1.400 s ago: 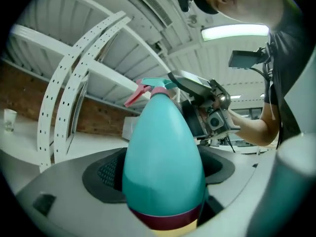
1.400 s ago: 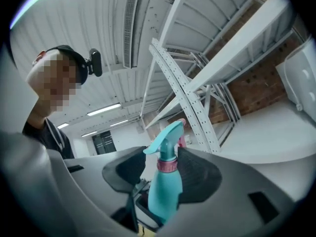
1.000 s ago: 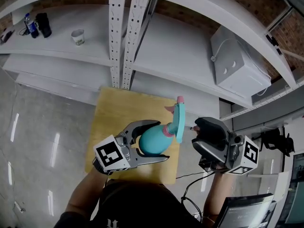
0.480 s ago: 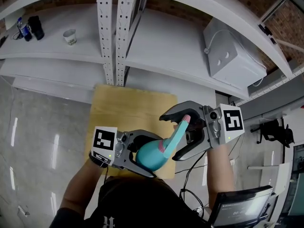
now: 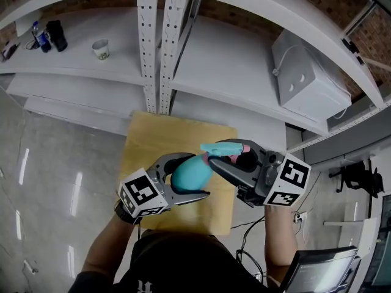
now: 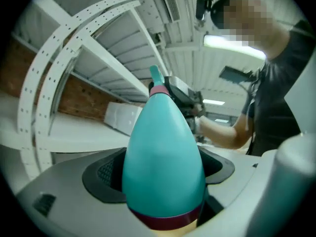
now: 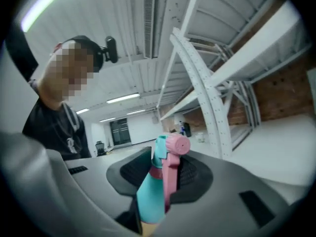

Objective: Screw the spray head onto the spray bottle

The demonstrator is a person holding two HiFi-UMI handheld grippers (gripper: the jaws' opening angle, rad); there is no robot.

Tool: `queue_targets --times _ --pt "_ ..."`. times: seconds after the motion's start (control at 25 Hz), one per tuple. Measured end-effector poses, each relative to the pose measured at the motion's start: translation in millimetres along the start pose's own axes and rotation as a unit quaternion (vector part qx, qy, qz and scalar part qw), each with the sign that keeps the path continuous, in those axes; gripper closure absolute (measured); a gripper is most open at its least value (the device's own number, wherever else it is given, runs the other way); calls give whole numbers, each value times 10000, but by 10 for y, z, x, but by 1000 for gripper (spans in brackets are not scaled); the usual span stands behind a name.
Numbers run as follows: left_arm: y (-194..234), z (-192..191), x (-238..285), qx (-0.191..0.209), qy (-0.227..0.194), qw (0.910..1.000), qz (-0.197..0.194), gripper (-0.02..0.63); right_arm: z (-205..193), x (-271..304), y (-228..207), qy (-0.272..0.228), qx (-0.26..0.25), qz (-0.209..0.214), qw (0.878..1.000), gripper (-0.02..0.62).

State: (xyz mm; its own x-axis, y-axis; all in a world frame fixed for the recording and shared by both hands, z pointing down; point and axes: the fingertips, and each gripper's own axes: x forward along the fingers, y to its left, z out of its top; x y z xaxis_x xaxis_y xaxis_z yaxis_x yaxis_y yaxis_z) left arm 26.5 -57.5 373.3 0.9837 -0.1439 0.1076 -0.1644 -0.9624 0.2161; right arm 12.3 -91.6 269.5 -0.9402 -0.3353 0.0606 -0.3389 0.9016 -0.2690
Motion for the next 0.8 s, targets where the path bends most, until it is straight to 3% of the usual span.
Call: queue_targets --times 0.08,0.12,0.16,0.28,0.32,0.36,0.4,0.52,0.6,0.68,0.8 --pt "238 -152 -4 421 578 9924 1001 183 -142 2 -229 -73 573 -679 9960 482" --pt "358 -235 -22 754 936 9807 1540 183 -226 -6 -332 -114 870 -981 9913 482" --pt "477 -314 -53 1162 1318 9621 2088 183 -312 -18 -425 -163 1166 -1251 9851 483" --pt "744 -468 -155 2320 2224 8848 3374 183 -546 -62 -618 -373 2048 -1921 9590 485" --pt "780 -505 -160 2460 2341 8719 3528 183 -605 -78 -659 -432 2284 -2104 9496 485" --pt "790 -543 -145 2430 2362 8723 3525 183 -645 -88 -686 -477 2438 -2231 9426 485" --pt "778 -581 -114 2248 2299 8841 3391 183 -661 -90 -698 -516 2516 -2284 9391 485" --pt "683 -638 -11 1225 1762 9413 2606 183 -575 -77 -636 -674 2533 -2046 9431 483" --pt "633 -597 15 534 1300 9684 2060 183 -458 -64 -511 -746 2379 -1669 9539 448" --pt "586 -504 -2 -16 893 9840 1539 183 -344 -95 -333 -779 2145 -1178 9665 362" --pt "411 -311 -64 -504 341 9967 538 183 -135 -328 -116 -1119 1806 -373 9765 347"
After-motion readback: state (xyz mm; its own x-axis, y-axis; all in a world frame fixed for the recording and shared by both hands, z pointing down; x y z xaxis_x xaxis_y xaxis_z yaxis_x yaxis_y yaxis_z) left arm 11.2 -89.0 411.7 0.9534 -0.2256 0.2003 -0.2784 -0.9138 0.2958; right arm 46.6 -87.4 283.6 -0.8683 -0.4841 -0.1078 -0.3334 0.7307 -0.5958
